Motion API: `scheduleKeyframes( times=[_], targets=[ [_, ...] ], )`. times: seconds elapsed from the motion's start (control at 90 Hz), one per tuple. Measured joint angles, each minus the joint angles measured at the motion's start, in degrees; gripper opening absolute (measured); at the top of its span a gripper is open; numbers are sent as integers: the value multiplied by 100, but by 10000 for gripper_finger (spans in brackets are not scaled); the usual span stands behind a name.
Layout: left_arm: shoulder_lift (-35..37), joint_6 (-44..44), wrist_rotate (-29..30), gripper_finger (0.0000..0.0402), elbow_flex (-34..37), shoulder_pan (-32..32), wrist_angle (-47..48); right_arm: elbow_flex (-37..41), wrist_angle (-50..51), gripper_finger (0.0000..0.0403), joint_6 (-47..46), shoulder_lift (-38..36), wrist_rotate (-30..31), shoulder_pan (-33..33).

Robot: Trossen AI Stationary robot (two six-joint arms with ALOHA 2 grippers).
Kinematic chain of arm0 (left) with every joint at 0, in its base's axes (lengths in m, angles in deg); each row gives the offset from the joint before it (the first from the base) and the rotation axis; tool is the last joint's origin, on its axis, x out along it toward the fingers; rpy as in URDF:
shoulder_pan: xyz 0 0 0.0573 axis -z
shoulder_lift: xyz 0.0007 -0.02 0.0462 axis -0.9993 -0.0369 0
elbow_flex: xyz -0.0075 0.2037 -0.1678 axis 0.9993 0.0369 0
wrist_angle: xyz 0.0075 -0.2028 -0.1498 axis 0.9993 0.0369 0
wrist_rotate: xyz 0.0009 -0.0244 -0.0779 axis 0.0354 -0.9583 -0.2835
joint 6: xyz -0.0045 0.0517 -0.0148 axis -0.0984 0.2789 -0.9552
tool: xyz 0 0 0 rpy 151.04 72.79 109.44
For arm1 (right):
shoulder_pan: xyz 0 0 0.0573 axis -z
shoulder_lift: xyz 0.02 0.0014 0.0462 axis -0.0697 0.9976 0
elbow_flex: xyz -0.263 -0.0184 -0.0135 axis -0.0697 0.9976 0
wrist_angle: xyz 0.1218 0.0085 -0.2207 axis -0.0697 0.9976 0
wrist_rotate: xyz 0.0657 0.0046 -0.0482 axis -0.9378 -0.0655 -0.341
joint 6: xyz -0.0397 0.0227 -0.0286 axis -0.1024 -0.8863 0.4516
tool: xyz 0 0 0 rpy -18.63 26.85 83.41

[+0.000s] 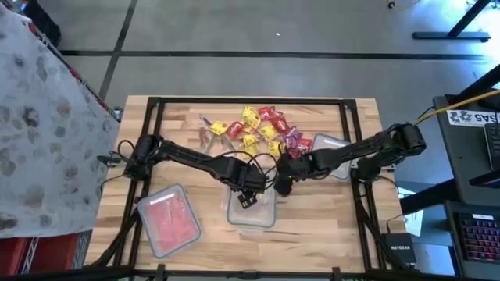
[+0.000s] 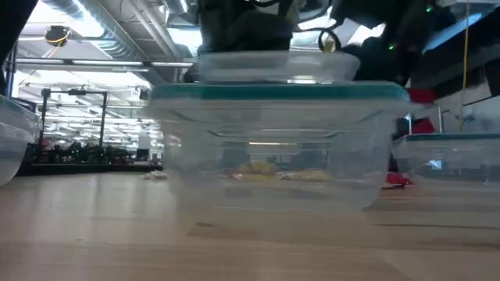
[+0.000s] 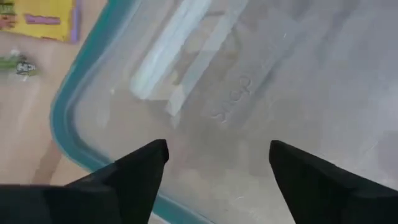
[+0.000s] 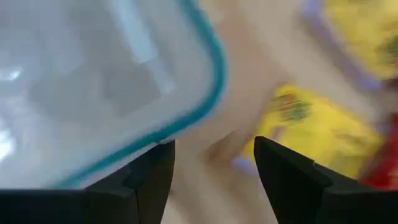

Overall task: Sort candy
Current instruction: Open the rectangular transparent bin

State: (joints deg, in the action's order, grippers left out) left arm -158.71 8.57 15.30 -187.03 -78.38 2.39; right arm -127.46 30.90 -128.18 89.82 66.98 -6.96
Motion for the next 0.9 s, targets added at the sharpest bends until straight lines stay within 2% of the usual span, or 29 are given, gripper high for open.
scheduleKeyframes(
  times=[0.189, 0.5, 0.644, 0.8, 0.9],
  targets=[
    [21, 300, 32, 274, 216, -57, -443, 14, -768, 209, -244, 13, -30, -844],
    [-7, 551, 134, 274, -31, -38, -487, 232, -1316, 209, -973, -24, 743, -2242],
    [-60, 551, 119, 274, -403, 42, -358, 803, -2709, 209, -1033, 48, 1302, -2781],
    [-52, 540, 36, 274, -547, 159, -469, 1427, -3527, 209, -1326, 58, 2174, -2917],
    [-102, 549, -51, 274, -382, 233, -642, 1732, -3680, 209, -1566, 59, 2327, -2824]
  ],
)
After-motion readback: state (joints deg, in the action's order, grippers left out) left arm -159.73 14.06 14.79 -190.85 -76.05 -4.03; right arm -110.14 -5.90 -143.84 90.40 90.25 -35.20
